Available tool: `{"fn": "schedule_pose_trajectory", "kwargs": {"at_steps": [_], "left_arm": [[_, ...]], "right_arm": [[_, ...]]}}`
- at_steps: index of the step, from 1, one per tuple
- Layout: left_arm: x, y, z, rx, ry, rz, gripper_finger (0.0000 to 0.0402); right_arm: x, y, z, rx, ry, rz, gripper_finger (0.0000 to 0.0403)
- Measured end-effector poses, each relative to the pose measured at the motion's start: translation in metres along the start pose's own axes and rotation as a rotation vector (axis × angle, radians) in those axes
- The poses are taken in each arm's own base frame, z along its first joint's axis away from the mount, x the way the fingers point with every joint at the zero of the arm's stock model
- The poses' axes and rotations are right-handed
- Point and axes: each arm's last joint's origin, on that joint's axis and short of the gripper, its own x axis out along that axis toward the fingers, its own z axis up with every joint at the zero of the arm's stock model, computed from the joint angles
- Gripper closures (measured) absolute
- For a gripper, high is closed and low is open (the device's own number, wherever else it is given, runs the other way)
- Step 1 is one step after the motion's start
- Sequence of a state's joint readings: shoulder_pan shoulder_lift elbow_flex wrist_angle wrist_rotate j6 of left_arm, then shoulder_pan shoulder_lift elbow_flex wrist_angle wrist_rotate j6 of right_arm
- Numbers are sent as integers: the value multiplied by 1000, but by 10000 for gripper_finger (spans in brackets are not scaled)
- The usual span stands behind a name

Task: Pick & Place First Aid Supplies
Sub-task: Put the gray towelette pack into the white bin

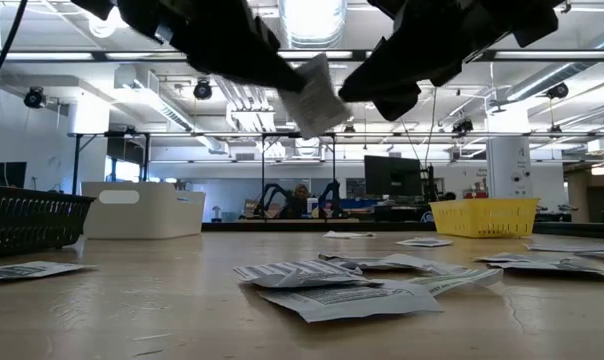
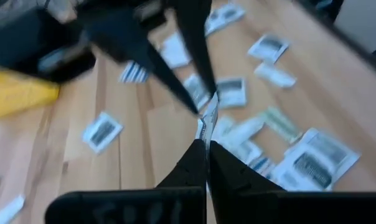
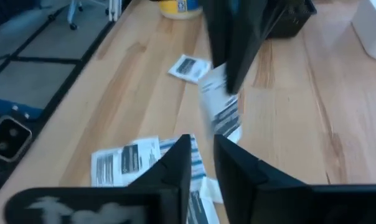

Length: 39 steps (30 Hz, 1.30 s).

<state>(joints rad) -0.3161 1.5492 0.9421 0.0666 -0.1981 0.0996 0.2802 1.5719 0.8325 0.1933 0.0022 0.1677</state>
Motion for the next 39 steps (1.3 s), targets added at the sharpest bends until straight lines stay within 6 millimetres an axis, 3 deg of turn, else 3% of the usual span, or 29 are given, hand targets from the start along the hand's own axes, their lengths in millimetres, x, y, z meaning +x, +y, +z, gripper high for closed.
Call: {"fn": "schedule_pose_trajectory", "kwargs": {"at_steps": [6,12,27,39], "left_arm": [[-13,7,-10,-65,154,172,401],[-37,16,-12,-121,230,292,401],[-100,38,-25,-214,358,673,401],[-113,62,-48,-356,488,901,401]], "right_arm": [[-6,-2,-9,0,121,-21,289],[-14,-3,-17,64,232,-47,278],[-16,12,-22,25,264,-11,319],[-16,20,-23,17,267,7,347]]}}
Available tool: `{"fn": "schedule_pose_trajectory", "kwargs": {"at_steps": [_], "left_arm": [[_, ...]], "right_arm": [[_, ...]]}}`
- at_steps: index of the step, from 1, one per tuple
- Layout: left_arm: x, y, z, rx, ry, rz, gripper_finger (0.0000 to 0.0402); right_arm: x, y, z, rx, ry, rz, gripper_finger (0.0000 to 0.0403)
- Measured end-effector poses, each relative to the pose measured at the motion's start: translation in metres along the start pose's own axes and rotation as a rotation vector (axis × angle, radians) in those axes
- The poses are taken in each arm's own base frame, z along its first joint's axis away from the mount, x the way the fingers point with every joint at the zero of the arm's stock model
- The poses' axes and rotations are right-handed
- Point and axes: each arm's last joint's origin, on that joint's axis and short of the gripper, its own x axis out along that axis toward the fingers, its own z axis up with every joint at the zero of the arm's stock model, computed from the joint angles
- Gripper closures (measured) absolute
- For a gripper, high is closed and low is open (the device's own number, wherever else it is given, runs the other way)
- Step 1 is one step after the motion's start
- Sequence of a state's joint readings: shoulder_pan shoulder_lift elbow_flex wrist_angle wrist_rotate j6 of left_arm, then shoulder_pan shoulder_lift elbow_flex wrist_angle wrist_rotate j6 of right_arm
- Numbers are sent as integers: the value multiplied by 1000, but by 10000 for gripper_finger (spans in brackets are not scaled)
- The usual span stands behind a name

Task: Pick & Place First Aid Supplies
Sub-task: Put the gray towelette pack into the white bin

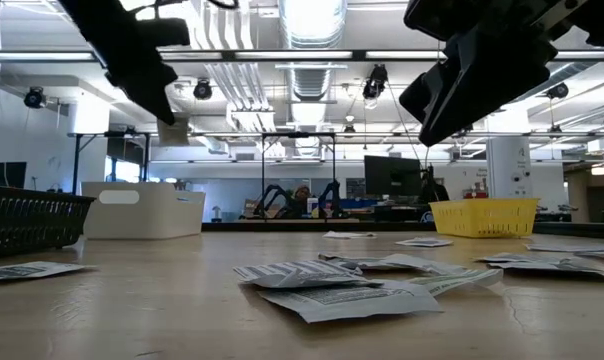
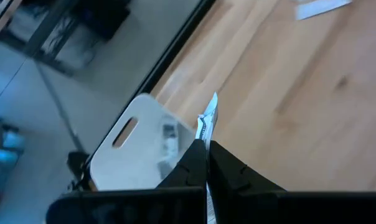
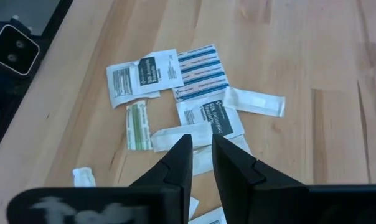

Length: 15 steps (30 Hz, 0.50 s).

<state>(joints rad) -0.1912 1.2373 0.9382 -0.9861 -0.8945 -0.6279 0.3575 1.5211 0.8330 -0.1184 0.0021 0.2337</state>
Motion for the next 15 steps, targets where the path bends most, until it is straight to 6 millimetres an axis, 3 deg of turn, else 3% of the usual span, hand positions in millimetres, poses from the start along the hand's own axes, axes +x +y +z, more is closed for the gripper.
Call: {"fn": "schedule_pose_trajectory", "kwargs": {"at_steps": [15], "left_arm": [[48,24,-23,-170,205,155,401]], "right_arm": [[0,4,-1,-7,3,9,349]]}}
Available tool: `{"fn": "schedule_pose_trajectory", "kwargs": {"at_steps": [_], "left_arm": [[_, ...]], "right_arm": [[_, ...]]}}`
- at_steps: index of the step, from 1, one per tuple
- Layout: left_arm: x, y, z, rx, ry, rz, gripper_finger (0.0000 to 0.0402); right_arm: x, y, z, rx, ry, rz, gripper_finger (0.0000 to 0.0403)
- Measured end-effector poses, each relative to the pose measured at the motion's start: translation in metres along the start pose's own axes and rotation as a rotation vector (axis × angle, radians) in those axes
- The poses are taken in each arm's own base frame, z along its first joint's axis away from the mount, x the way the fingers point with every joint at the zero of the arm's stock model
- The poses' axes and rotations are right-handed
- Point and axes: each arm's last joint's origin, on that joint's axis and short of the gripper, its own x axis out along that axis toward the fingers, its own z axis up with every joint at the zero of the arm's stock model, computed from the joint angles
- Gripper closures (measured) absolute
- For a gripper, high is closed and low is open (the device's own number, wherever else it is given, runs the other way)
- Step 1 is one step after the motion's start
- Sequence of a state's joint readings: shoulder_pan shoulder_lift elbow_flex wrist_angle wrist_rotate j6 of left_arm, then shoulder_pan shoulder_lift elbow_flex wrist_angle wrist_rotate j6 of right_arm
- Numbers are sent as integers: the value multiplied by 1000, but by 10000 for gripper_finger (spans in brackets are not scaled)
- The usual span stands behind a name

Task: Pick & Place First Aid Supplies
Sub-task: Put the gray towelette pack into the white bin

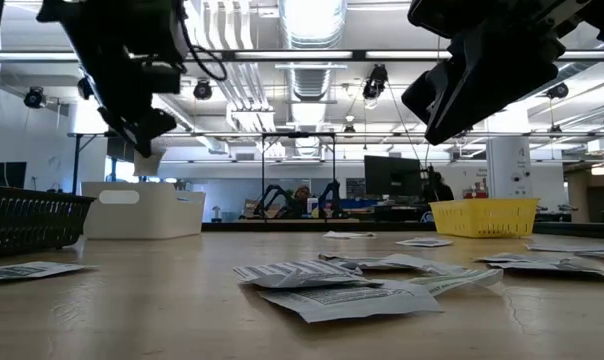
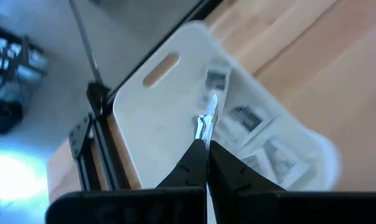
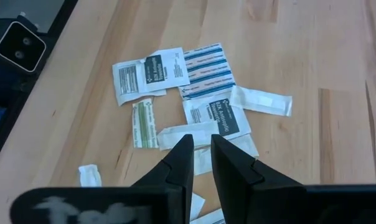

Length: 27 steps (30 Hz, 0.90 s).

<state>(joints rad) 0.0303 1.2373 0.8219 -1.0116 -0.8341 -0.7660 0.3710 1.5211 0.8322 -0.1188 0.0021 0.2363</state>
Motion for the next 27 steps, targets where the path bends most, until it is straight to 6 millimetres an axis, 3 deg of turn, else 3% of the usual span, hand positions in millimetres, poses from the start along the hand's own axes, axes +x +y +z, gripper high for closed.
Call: {"fn": "schedule_pose_trajectory", "kwargs": {"at_steps": [10,18,27], "left_arm": [[21,5,-11,-60,125,-8,401],[29,0,-19,-66,119,-34,390],[30,-4,-16,-52,82,-60,359]], "right_arm": [[0,0,0,-1,-2,0,349],[0,0,0,-4,-3,0,349],[0,0,0,-3,-3,0,349]]}}
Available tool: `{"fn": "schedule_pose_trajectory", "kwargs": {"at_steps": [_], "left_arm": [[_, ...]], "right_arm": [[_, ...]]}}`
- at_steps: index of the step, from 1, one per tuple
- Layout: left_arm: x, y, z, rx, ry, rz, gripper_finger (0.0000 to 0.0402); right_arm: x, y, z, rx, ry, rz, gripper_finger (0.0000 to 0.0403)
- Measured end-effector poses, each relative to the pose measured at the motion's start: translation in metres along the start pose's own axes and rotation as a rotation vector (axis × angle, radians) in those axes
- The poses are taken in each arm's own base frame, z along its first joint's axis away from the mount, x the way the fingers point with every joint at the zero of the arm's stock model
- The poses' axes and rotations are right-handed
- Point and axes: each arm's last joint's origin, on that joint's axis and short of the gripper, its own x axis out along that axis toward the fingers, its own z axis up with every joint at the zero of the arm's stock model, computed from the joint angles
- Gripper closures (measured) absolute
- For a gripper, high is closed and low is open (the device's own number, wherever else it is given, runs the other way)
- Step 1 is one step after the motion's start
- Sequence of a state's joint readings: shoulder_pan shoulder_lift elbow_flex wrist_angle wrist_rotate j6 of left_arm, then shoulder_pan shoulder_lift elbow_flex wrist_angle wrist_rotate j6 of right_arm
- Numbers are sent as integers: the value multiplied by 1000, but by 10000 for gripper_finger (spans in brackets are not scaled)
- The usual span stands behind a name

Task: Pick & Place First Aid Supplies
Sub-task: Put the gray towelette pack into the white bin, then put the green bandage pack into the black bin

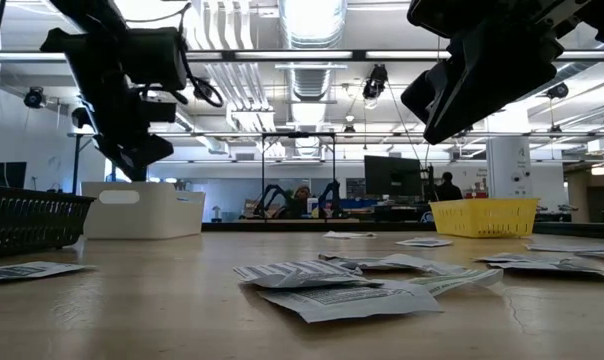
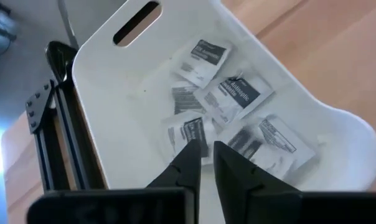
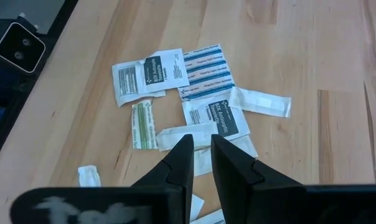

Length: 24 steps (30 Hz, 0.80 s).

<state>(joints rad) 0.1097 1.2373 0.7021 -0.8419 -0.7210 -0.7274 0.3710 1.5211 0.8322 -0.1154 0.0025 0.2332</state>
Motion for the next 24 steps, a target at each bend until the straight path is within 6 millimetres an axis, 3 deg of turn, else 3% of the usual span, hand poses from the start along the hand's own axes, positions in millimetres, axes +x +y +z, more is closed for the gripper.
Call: {"fn": "schedule_pose_trajectory", "kwargs": {"at_steps": [8,19,24], "left_arm": [[-4,1,7,-1,-26,2,333],[-36,2,49,-8,-129,-82,334],[-47,-5,58,-24,-141,-230,333]], "right_arm": [[0,1,-1,-1,9,1,349],[-8,0,-3,15,78,-42,349],[-9,1,-4,22,81,-43,349]]}}
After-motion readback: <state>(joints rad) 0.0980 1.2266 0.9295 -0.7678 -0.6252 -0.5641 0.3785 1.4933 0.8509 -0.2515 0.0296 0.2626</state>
